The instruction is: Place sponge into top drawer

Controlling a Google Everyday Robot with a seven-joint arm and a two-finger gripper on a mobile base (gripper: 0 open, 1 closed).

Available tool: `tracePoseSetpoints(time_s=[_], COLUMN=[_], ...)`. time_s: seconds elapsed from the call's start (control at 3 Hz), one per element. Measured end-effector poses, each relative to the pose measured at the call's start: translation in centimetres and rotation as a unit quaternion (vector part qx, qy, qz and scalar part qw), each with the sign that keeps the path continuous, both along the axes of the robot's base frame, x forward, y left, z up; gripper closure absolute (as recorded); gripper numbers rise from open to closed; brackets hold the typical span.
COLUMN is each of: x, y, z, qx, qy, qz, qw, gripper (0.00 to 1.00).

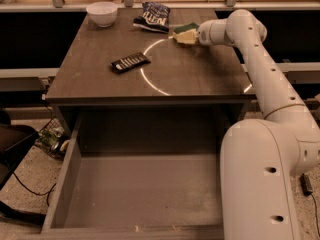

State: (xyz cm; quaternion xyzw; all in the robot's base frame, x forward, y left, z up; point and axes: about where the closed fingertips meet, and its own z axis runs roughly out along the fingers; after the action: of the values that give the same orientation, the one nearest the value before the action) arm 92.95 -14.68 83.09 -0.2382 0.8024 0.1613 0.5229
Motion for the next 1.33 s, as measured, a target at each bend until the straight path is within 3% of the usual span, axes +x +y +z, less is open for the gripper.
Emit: tracePoseSetpoints(time_s=[1.0, 1.33], x=[0.00, 0.00], y=[0.02, 0.04], z=[0.05, 0.04], qx=[0.000, 0.000], qy=[0.000, 0.000], qz=[0.000, 0.000], qw=[1.0000, 1.0000], gripper=[1.00, 0.85])
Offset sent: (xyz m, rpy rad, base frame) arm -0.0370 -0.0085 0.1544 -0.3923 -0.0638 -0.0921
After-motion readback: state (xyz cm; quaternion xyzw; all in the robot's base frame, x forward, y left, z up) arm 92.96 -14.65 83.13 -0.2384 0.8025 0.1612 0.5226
